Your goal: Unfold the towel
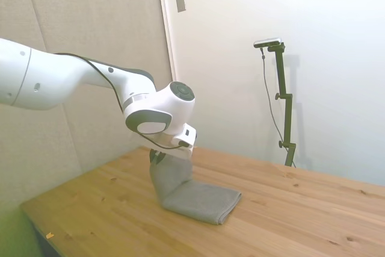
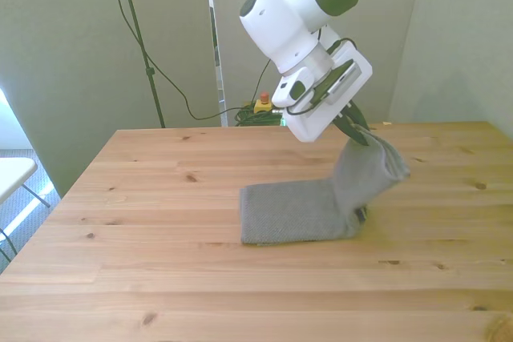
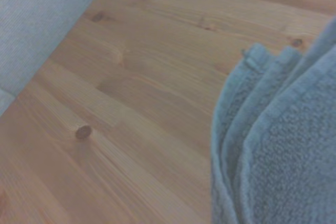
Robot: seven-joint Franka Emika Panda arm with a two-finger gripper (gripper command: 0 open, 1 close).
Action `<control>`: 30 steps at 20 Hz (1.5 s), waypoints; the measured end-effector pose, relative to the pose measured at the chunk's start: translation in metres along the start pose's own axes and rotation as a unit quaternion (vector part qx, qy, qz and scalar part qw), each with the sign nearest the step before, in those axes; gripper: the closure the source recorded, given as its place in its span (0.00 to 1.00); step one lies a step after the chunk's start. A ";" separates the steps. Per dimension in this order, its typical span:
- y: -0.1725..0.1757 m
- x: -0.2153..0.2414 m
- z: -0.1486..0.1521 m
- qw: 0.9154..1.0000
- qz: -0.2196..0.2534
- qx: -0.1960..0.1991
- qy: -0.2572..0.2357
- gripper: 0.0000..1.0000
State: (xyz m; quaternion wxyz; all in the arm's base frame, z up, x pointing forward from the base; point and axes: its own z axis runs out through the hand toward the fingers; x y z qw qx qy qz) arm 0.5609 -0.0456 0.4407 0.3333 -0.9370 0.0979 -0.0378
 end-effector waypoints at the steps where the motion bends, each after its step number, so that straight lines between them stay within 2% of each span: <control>1: -0.007 0.003 0.008 1.000 -0.007 0.000 -0.006 1.00; 2: -0.013 0.007 0.016 1.000 -0.013 0.000 -0.012 0.00; 11: -0.046 0.042 0.063 0.994 -0.050 0.028 -0.089 0.00; 20: -0.064 0.049 0.067 0.991 -0.068 0.038 -0.108 0.00; 22: -0.066 0.051 0.063 0.994 -0.053 0.028 -0.096 0.00; 26: -0.080 0.047 0.067 0.999 -0.003 -0.028 -0.026 0.00; 28: -0.079 0.031 0.075 0.998 0.019 -0.058 0.003 0.00; 30: -0.074 0.010 0.065 0.995 0.043 -0.089 0.031 0.00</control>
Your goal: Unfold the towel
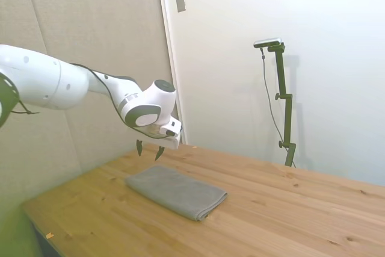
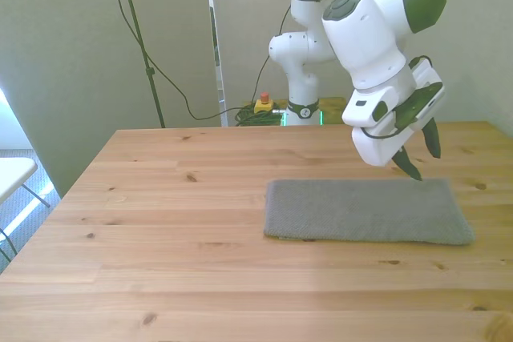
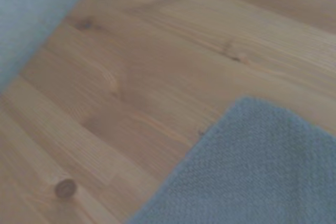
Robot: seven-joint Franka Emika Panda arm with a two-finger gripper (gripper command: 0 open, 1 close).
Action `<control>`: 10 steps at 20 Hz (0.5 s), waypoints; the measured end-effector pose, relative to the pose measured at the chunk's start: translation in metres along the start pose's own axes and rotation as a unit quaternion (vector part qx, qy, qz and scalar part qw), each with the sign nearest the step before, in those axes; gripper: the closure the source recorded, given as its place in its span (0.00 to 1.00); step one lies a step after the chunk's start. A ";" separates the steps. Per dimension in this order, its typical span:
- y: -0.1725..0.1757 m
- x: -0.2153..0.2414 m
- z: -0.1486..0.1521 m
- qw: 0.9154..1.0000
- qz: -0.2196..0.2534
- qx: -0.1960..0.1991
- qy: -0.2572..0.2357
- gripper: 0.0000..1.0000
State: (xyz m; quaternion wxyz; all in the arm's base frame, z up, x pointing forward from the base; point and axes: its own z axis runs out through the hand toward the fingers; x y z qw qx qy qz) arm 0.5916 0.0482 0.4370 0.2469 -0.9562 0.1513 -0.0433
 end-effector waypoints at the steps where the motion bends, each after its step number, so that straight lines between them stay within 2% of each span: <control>1: 0.005 -0.010 -0.009 1.000 0.013 -0.014 0.013 0.00; 5: 0.035 -0.051 -0.044 0.993 0.073 -0.075 0.058 0.00; 7: 0.047 -0.066 -0.051 0.986 0.106 -0.108 0.075 0.00; 10: 0.051 -0.089 -0.061 0.970 0.163 -0.144 0.104 0.00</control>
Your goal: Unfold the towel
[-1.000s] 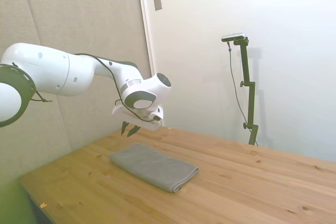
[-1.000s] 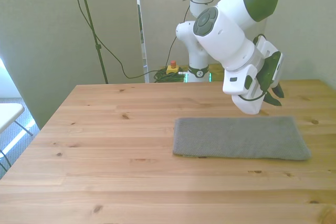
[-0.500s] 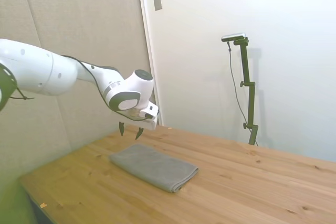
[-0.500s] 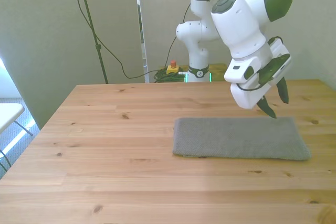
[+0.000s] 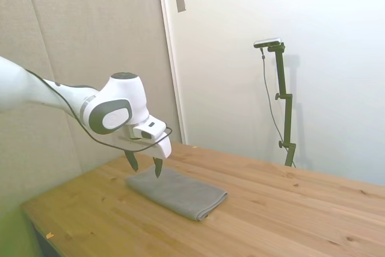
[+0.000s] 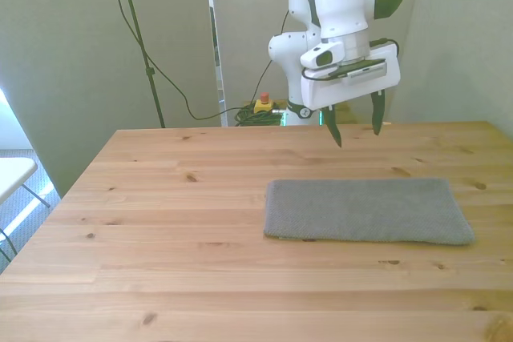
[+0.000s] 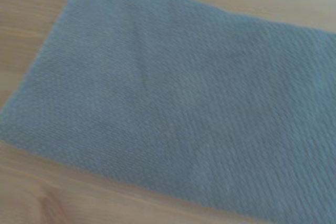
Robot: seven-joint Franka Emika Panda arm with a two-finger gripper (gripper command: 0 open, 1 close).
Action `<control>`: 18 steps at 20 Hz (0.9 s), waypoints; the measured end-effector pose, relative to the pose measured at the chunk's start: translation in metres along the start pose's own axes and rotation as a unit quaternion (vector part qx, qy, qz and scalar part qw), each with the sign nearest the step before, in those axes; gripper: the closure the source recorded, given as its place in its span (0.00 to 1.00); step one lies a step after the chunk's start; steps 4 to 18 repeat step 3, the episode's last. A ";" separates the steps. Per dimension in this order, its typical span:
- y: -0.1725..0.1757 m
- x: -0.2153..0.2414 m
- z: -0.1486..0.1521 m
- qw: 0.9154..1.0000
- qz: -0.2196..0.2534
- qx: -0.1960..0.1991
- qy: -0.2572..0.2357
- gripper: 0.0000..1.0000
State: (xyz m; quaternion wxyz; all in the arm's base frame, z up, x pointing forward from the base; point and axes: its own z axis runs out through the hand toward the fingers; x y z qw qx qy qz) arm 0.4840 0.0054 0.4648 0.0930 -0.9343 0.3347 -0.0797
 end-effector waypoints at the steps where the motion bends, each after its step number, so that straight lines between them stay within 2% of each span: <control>1: 0.003 -0.006 -0.004 1.000 0.020 -0.007 0.008 0.00; 3: 0.009 -0.016 -0.009 0.999 0.043 -0.012 0.014 0.00; 18: 0.009 -0.016 -0.009 0.999 0.043 -0.012 0.014 0.00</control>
